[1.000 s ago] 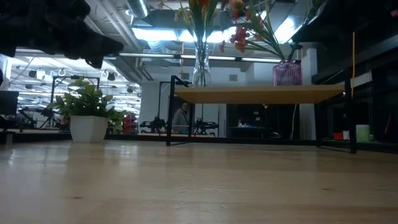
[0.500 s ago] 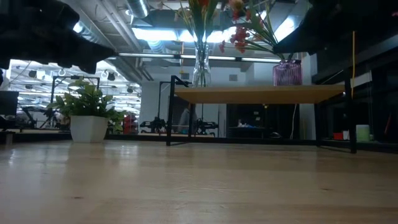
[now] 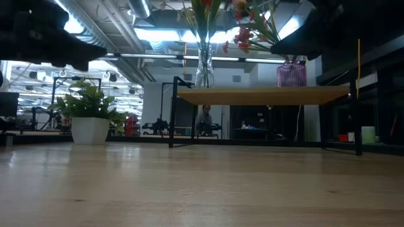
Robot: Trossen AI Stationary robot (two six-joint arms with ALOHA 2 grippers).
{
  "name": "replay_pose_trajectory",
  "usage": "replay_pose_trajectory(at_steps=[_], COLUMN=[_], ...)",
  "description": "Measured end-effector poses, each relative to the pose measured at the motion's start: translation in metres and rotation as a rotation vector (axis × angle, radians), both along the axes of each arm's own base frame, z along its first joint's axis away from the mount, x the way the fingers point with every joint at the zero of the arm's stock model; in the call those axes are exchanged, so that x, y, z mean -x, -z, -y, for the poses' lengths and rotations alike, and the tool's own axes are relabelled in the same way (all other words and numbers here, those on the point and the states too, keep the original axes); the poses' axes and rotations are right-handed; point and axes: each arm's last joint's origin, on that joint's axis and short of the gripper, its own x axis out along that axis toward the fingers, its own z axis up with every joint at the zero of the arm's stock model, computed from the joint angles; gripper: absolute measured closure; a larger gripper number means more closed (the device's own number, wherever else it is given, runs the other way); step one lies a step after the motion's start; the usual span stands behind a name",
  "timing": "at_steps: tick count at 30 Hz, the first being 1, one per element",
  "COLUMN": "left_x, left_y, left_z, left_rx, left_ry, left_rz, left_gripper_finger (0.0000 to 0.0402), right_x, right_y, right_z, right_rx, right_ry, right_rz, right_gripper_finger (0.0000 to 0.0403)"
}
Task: Pick and place flowers into a vace then onto a shelf
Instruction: Return to Home Position
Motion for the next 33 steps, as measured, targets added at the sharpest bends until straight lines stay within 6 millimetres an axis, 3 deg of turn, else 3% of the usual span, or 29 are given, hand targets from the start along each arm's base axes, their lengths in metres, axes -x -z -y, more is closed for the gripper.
replay_pose_trajectory(at_steps=[7, 20, 33], left_x=[0.005, 0.006, 0.005], left_y=[-0.001, 0.0, 0.0], left_z=[-0.004, -0.014, -0.014], left_rx=[-0.018, -0.025, 0.097], left_ry=[-0.053, -0.165, -0.166], left_rz=[0.018, 0.01, 0.025], left_gripper_finger=[0.04, 0.04, 0.04], right_x=[0.018, 0.08, 0.096], right_y=[0.016, 0.032, 0.051], right_z=[0.002, 0.026, 0.034], right_rx=[-0.016, -0.031, -0.001], right_ry=[-0.068, -0.095, -0.106], right_rz=[0.066, 0.219, 0.235], right_gripper_finger=[0.0383, 0.0399, 0.0384])
